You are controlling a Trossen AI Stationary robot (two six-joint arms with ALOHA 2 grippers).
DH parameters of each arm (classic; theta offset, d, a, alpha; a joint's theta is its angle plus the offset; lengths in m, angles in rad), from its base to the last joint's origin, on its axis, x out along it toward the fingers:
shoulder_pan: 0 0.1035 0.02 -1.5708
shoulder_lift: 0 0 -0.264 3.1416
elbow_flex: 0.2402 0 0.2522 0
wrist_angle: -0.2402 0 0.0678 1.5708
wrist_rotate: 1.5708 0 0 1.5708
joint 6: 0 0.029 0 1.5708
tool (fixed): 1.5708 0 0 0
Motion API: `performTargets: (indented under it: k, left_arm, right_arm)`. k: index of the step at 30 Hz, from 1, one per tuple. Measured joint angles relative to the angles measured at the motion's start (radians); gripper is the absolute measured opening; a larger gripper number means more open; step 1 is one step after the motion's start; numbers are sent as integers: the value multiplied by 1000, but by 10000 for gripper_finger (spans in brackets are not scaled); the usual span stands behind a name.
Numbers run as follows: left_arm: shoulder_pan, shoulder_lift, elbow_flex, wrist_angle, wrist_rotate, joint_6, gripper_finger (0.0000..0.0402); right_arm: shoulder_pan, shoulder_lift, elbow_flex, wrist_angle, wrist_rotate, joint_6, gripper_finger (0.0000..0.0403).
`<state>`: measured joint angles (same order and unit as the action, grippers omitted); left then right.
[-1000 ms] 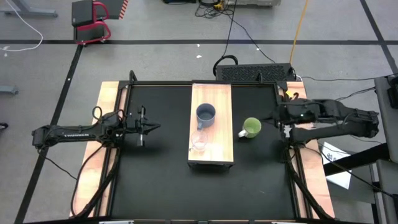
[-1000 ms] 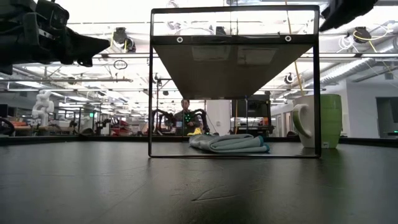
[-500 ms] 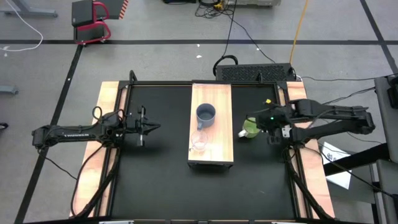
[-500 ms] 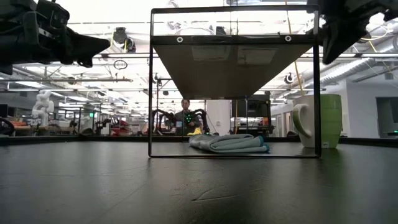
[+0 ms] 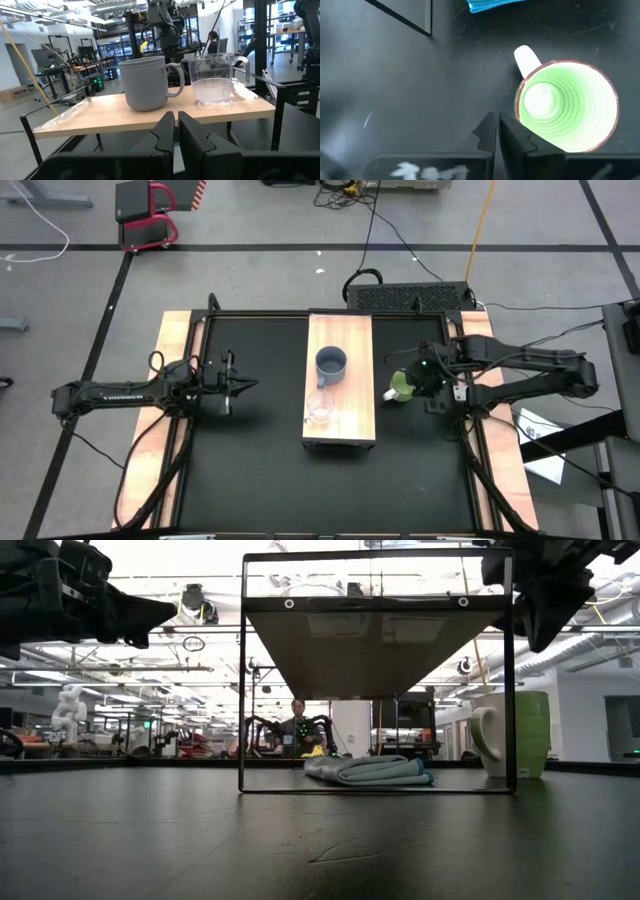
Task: Stack small to large cups/mugs on shelf
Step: Put the green mug on the shelf
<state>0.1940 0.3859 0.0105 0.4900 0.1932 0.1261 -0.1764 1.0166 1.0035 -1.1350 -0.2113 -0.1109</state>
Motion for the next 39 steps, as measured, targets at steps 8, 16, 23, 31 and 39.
performTargets:
  k: [8,16,23,31,39]
  left_arm:
    - [0,0,0,0,0,0,26]
    - [0,0,0,0,0,0,26]
    - [0,0,0,0,0,1,26]
    - [0,0,0,0,0,1,26]
    - [0,0,0,-2,0,1,26]
  right_arm:
    - [-2,25,0,8,-3,68,59]
    - [-2,57,0,17,5,80,104]
    - [-29,70,0,26,138,41,112]
    - [-152,75,0,61,137,-59,112]
    - [-252,117,0,23,132,-54,112]
